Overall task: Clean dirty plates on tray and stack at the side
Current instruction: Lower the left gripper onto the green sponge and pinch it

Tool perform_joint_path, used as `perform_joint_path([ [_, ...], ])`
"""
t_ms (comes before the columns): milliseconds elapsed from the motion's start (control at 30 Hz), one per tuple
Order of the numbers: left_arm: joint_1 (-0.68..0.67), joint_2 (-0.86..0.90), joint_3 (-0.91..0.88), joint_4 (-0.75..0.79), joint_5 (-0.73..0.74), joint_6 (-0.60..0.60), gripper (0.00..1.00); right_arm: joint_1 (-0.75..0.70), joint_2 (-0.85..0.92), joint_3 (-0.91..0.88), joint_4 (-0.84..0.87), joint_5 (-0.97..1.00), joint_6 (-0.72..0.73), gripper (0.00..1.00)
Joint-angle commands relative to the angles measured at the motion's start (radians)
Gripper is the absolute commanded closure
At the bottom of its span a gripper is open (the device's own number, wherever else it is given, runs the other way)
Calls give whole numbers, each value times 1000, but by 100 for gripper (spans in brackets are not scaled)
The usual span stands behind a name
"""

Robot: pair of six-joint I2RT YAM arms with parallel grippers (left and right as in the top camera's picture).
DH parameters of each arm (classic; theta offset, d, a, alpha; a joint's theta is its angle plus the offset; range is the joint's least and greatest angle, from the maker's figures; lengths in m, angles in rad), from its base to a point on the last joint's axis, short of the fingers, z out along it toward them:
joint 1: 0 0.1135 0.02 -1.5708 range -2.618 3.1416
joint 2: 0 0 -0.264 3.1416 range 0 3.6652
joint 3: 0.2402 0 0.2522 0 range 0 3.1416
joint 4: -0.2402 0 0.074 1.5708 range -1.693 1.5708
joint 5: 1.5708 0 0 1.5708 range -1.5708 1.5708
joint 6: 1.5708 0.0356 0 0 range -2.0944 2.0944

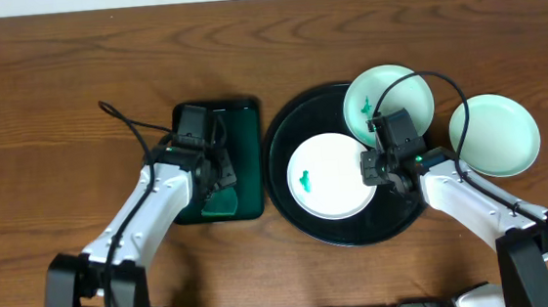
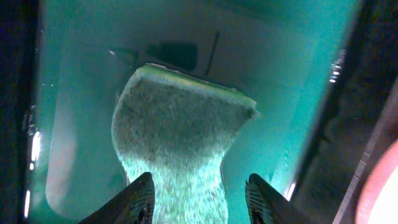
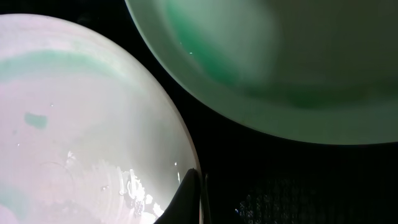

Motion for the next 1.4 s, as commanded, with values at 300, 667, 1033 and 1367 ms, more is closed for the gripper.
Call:
perform_joint_path([
  [300,0,111,-14,11,-79,-18,57,-11,-16,-8,1,0,-2,99],
  [667,-24,183,-11,16,-72,-16,93,-11,-16,-8,0,0,-2,98],
  [1033,-24,40,177,-143,-89,53,93,-11,-16,-8,-1,-1,-2,84],
  [1367,-35,-31,230,-189,-99,59,93,-11,-16,-8,-9,0,-2,81],
])
